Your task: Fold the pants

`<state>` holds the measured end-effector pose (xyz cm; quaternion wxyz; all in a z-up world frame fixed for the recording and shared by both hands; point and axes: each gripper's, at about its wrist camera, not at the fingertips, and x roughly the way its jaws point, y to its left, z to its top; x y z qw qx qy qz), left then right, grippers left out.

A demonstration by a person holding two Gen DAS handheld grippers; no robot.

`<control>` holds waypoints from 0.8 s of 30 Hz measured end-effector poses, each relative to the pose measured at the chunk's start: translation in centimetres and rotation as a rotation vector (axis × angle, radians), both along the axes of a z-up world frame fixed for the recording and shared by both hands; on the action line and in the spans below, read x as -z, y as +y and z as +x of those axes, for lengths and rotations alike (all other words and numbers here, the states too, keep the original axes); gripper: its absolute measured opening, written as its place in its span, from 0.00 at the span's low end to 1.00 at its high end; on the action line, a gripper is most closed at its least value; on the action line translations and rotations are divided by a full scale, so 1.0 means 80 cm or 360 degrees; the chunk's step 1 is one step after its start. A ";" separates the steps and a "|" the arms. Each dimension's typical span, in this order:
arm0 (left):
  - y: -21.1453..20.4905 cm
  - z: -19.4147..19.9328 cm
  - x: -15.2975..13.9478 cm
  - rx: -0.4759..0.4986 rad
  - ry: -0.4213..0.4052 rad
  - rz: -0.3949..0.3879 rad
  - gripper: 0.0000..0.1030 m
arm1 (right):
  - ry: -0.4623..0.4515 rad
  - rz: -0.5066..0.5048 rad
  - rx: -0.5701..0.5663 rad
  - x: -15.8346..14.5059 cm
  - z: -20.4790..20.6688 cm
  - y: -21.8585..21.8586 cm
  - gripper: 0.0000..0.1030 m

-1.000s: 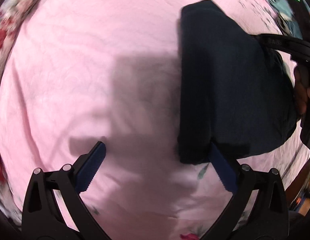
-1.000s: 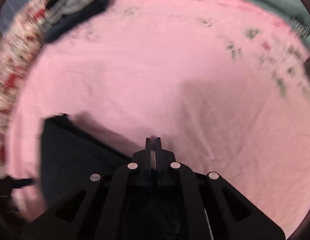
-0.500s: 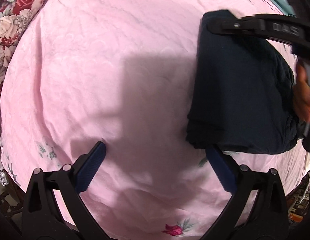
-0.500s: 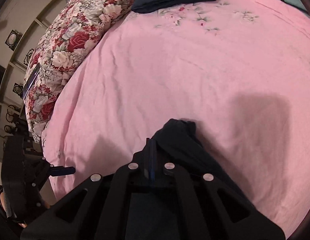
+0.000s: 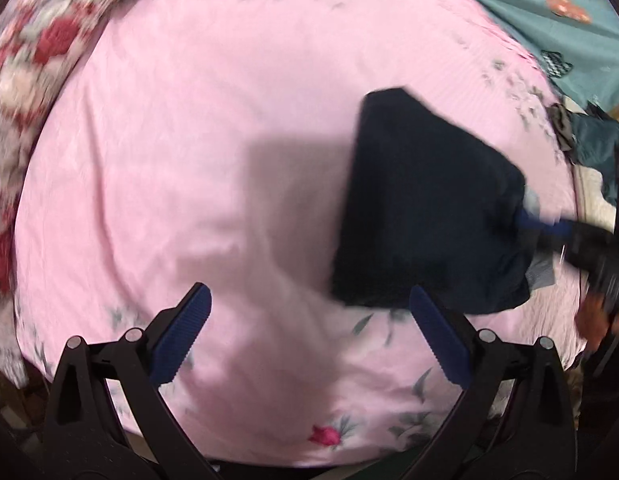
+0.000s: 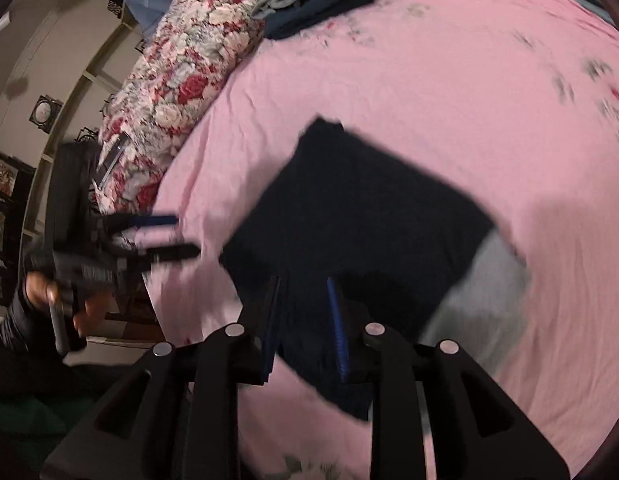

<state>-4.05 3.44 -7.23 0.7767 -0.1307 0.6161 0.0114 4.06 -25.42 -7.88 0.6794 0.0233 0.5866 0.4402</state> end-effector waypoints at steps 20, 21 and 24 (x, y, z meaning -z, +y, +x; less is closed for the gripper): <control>-0.048 0.059 0.057 0.0115 0.0121 -0.0047 0.98 | 0.0061 -0.0036 0.0346 0.021 -0.046 -0.067 0.03; -0.047 0.056 0.053 0.0130 0.0116 -0.0031 0.98 | 0.0040 -0.0052 0.0369 0.017 -0.048 -0.072 0.04; -0.068 0.068 0.054 0.0168 0.0098 0.0019 0.98 | 0.0045 -0.0076 0.0464 0.024 -0.048 -0.090 0.10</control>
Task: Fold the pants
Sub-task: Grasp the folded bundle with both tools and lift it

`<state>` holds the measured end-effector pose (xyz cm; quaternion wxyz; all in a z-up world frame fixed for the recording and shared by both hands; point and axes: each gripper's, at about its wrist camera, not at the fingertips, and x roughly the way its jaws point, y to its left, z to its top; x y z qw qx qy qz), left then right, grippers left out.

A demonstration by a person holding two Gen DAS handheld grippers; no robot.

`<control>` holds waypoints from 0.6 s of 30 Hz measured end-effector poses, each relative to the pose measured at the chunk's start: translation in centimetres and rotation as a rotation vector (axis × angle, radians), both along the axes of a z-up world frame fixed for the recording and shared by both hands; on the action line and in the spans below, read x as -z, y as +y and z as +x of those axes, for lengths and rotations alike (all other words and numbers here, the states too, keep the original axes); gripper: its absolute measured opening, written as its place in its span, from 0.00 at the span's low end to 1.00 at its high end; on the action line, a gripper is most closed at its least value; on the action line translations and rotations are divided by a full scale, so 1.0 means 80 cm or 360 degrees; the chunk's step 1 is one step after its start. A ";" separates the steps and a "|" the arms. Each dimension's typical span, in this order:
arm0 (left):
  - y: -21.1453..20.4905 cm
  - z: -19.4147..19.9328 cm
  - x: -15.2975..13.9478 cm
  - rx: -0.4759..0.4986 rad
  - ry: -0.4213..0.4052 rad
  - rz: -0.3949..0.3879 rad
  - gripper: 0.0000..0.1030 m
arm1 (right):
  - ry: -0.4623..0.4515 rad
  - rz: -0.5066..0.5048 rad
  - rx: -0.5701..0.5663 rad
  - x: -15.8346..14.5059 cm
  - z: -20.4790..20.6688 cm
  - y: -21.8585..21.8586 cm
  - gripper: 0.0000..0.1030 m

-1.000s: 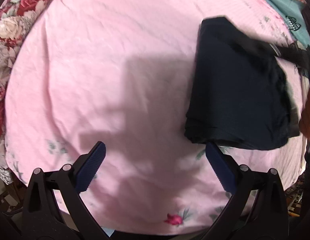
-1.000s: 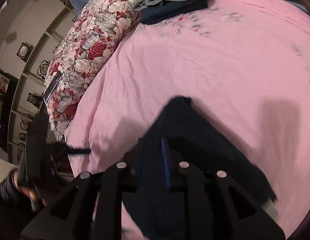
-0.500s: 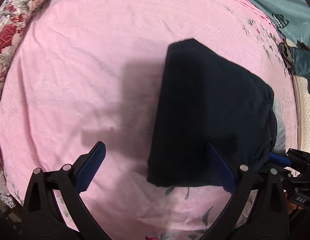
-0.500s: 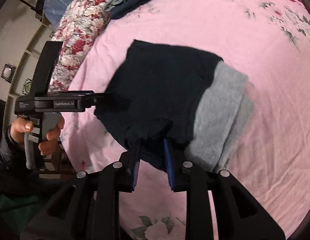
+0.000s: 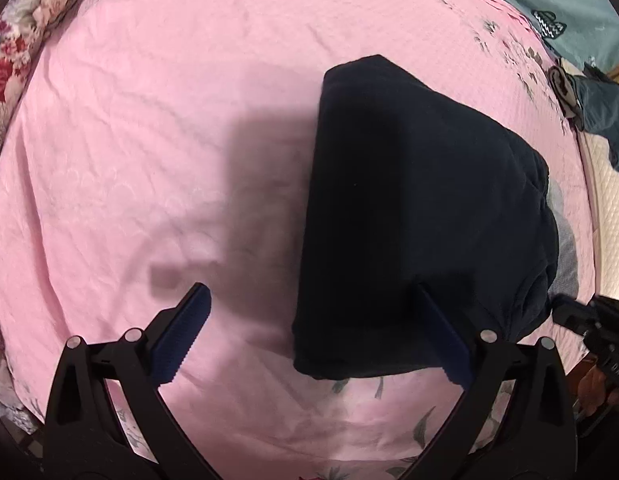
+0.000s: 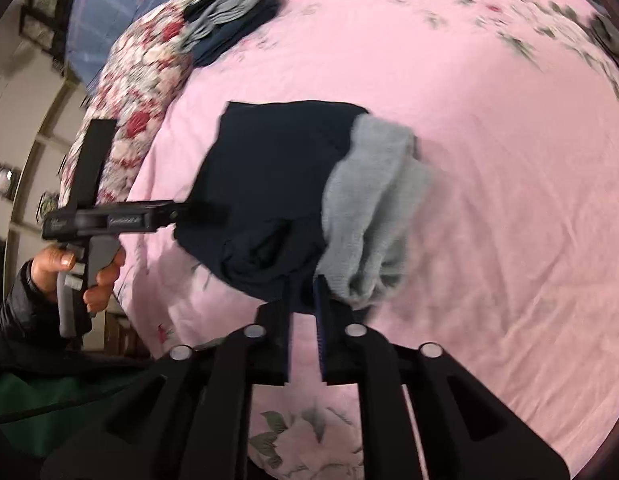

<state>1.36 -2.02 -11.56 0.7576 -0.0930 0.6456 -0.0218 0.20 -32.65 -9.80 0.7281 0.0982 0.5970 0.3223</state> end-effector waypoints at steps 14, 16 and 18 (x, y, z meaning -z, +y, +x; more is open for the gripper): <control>-0.025 0.031 -0.014 0.0135 -0.0048 0.0078 0.98 | -0.0056 -0.0017 0.0447 -0.004 0.024 -0.029 0.85; -0.026 0.037 -0.011 0.0142 -0.0041 0.0063 0.98 | -0.0005 -0.0029 0.0442 0.012 0.030 -0.014 0.85; -0.031 0.046 -0.004 0.0161 -0.0018 0.0028 0.98 | 0.0076 0.0009 0.0441 0.028 0.037 -0.002 0.86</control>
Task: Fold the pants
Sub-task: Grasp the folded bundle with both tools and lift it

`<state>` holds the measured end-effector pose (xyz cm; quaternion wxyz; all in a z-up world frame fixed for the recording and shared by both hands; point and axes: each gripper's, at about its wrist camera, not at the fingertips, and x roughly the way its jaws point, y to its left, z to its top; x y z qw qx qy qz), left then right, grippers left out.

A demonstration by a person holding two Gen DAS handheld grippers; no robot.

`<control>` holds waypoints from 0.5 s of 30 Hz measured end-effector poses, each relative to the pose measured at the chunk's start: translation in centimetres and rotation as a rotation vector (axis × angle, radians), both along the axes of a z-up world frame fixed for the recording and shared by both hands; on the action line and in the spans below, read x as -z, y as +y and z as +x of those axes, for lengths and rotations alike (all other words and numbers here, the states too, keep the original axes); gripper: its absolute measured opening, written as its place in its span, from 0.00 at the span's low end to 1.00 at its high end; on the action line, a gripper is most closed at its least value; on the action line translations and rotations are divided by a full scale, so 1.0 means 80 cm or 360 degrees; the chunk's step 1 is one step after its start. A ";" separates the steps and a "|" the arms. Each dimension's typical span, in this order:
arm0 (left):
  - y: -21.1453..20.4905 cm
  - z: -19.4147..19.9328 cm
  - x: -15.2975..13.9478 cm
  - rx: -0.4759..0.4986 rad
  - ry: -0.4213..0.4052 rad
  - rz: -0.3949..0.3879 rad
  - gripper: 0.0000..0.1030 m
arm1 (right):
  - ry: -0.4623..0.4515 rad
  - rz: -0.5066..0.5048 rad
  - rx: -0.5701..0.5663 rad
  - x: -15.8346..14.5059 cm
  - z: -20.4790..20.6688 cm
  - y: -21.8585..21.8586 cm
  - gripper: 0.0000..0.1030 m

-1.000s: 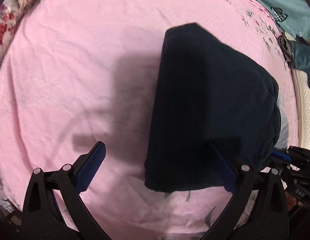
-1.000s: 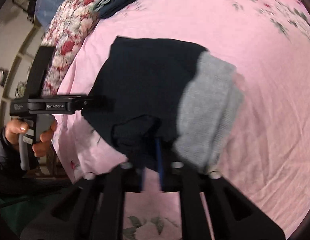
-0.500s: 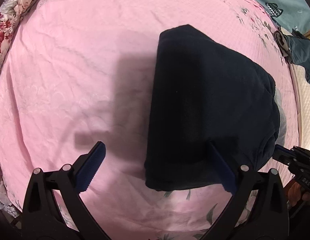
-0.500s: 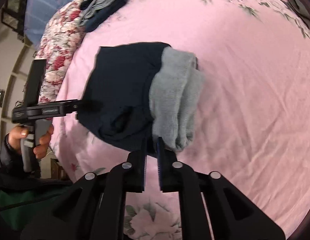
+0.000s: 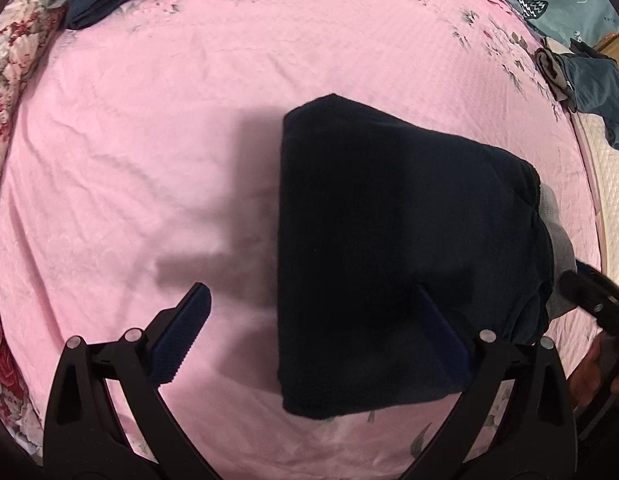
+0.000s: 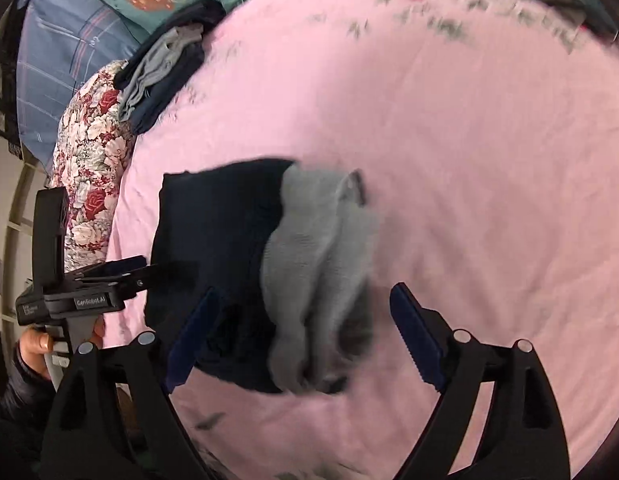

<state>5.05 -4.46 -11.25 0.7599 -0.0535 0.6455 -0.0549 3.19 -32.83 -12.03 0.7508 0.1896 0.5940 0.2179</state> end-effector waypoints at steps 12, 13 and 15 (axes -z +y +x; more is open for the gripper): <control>-0.040 0.020 0.033 0.0127 0.0149 -0.0153 0.92 | -0.0040 -0.0276 -0.0035 0.022 -0.005 0.050 0.78; -0.044 0.020 0.033 0.0147 0.0146 -0.0138 0.88 | -0.0021 -0.0255 -0.0026 0.021 -0.004 0.047 0.70; -0.052 0.020 0.028 0.0192 0.0143 -0.0114 0.80 | -0.0005 -0.0230 -0.0006 0.016 -0.003 0.042 0.61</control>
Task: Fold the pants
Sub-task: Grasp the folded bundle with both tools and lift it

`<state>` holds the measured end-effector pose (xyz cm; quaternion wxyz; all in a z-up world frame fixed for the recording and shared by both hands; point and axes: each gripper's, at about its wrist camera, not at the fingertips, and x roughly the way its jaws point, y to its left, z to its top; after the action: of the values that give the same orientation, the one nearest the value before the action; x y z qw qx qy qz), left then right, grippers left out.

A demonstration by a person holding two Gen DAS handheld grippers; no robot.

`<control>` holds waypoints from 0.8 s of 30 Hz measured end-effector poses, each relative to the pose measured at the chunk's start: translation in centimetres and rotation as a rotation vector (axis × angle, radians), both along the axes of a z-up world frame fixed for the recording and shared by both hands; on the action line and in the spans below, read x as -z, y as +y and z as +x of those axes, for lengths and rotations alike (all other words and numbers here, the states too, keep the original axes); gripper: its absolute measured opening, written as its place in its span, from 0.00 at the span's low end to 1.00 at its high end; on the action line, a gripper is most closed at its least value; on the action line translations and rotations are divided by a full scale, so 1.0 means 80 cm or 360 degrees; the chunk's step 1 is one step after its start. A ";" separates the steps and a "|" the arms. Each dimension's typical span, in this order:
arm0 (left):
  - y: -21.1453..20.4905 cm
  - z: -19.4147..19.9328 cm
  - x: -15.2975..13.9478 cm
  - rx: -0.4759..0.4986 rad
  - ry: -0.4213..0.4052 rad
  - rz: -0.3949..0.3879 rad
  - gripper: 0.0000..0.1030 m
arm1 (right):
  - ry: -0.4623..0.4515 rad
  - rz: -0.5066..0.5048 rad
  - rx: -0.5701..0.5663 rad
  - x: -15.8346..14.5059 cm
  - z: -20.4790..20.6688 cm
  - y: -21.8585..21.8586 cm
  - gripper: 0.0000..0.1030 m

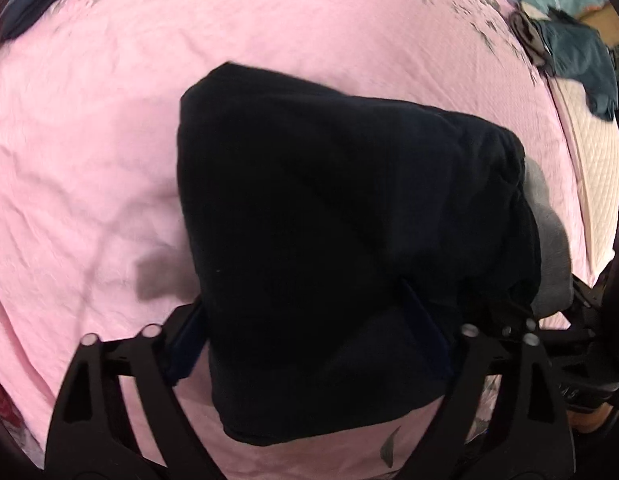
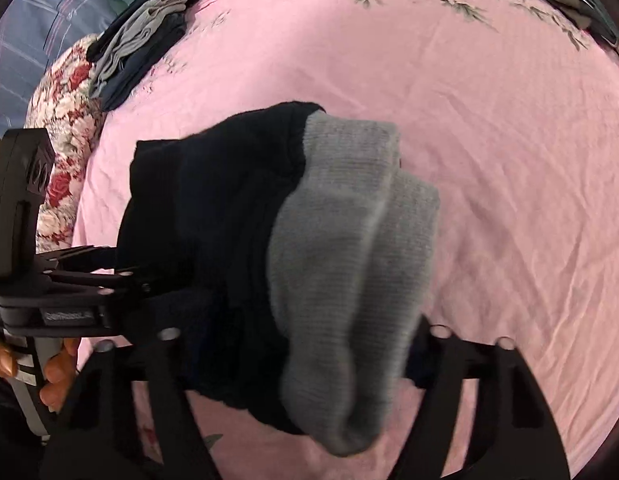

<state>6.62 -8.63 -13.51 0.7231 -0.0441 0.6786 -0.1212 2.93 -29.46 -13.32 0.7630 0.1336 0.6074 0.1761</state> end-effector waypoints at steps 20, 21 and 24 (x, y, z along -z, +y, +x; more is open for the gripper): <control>-0.044 0.012 -0.044 0.0193 -0.0111 0.0005 0.29 | -0.0127 0.0096 -0.0216 -0.077 -0.006 0.045 0.44; -0.037 0.019 -0.055 0.0145 -0.0110 -0.0034 0.28 | -0.0167 0.0089 -0.0247 -0.087 -0.003 0.050 0.44; -0.010 0.037 -0.079 0.0013 -0.0151 -0.0133 0.31 | -0.0248 0.0156 -0.0316 -0.113 0.016 0.063 0.44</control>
<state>9.59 -9.45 -7.17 0.7515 -0.0657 0.6381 -0.1542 4.21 -24.40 -4.29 0.7794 0.0958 0.5471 0.2900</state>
